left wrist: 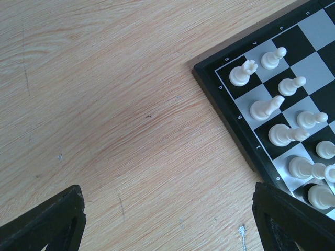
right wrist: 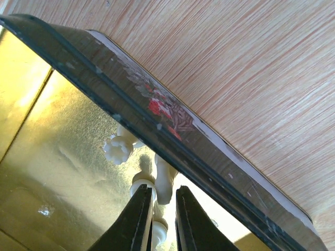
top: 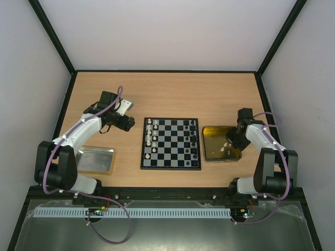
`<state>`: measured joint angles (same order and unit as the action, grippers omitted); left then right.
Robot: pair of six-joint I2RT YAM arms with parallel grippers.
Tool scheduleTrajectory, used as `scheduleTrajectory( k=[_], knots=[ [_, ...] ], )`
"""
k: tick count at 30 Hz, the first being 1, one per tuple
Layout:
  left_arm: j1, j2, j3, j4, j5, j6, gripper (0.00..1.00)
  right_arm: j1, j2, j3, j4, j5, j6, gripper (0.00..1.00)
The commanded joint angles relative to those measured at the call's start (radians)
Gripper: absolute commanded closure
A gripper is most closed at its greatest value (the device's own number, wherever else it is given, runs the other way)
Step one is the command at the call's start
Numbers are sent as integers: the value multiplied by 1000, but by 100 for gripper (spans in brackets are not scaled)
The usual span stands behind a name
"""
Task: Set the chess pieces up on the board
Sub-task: Pick up the chess piece from the storage box.
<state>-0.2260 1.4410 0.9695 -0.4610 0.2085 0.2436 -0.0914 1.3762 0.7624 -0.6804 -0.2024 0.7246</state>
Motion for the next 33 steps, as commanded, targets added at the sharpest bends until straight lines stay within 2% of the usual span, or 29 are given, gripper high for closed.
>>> scheduleTrajectory(
  k=[1, 15, 19, 23, 33],
  knots=[
    [-5, 0, 13, 4, 7, 5, 13, -3, -27, 28, -47, 14, -5, 87],
    [-9, -6, 6, 8, 9, 7, 13, -4, -37, 48, -74, 24, -11, 86],
    [-9, -8, 4, 8, 11, 8, 13, -4, -29, 45, -78, 26, -15, 78],
    [-9, -11, 5, 8, 11, 9, 13, -4, -23, 49, -80, 39, -19, 75],
    [-9, -12, 6, 8, 13, 11, 13, -4, 14, 49, -53, 41, -26, 81]
  ],
)
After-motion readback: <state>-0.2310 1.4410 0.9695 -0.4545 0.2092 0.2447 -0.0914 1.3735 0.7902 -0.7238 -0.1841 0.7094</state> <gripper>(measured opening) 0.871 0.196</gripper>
